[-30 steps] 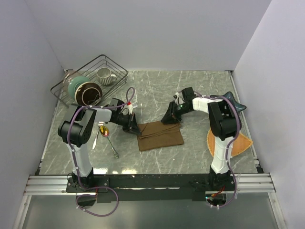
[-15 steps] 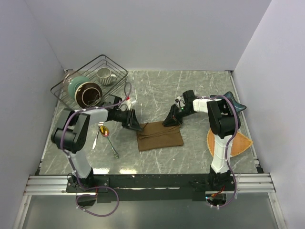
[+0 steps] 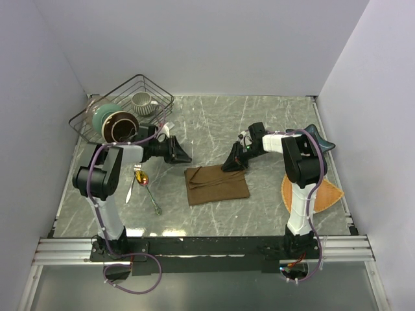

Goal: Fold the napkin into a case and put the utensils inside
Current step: Smooth out the 2/3-rectangle-folded napkin at the center of the board.

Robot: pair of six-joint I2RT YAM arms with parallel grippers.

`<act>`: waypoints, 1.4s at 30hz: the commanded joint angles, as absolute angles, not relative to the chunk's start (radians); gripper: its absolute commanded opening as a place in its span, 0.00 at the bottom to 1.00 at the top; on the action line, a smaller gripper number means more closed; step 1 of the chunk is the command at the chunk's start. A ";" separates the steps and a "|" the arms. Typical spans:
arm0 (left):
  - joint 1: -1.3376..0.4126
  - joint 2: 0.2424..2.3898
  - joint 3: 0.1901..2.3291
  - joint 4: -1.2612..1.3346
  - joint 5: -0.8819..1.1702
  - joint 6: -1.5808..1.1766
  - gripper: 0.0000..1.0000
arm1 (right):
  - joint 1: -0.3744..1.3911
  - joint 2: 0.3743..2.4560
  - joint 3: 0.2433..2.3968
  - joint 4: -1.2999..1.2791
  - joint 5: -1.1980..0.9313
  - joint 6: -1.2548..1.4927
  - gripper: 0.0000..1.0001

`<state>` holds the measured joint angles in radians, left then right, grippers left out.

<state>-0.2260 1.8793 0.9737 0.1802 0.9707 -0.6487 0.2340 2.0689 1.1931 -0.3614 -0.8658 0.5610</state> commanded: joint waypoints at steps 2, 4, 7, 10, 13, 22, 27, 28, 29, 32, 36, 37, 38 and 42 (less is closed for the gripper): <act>-0.264 1.862 0.907 0.193 1.000 -0.671 0.21 | 0.244 2.091 1.161 -0.405 -0.686 0.532 0.30; -0.273 1.862 0.890 0.129 0.989 -0.617 0.21 | 0.244 2.091 1.160 -0.400 -0.683 0.535 0.30; -0.275 1.900 0.880 0.063 0.936 -0.578 0.18 | 0.244 2.094 1.157 -0.402 -0.683 0.538 0.30; -0.278 1.937 0.893 0.003 0.882 -0.549 0.17 | 0.242 2.086 1.152 -0.405 -0.683 0.538 0.30; -0.278 1.977 0.936 -0.098 0.798 -0.485 0.13 | 0.244 2.076 1.143 -0.413 -0.686 0.532 0.30; -0.268 1.974 1.011 -0.241 0.670 -0.345 0.08 | 0.244 1.991 1.014 -0.410 -0.698 0.500 0.31; -0.267 1.967 1.029 -0.275 0.670 -0.281 0.04 | 0.252 1.963 1.045 -0.440 -0.722 0.459 0.31; -0.267 1.967 1.029 -0.275 0.682 -0.276 0.04 | 0.250 1.959 1.078 -0.457 -0.745 0.450 0.31; -0.267 1.967 1.026 -0.273 0.689 -0.275 0.03 | 0.250 1.954 1.098 -0.463 -0.755 0.436 0.31; -0.268 1.967 1.017 -0.259 0.703 -0.278 0.02 | 0.252 1.913 1.152 -0.453 -0.830 0.449 0.32; -0.270 1.960 1.003 -0.247 0.704 -0.281 0.02 | 0.265 1.846 1.172 -0.431 -0.897 0.475 0.32; -0.270 1.959 1.002 -0.247 0.704 -0.279 0.02 | 0.267 1.833 1.152 -0.417 -0.902 0.488 0.32; -0.270 1.959 1.000 -0.244 0.703 -0.281 0.02 | 0.270 1.827 1.141 -0.405 -0.897 0.508 0.33; -0.270 1.959 0.988 -0.232 0.704 -0.287 0.02 | 0.273 1.877 1.066 -0.406 -0.861 0.525 0.31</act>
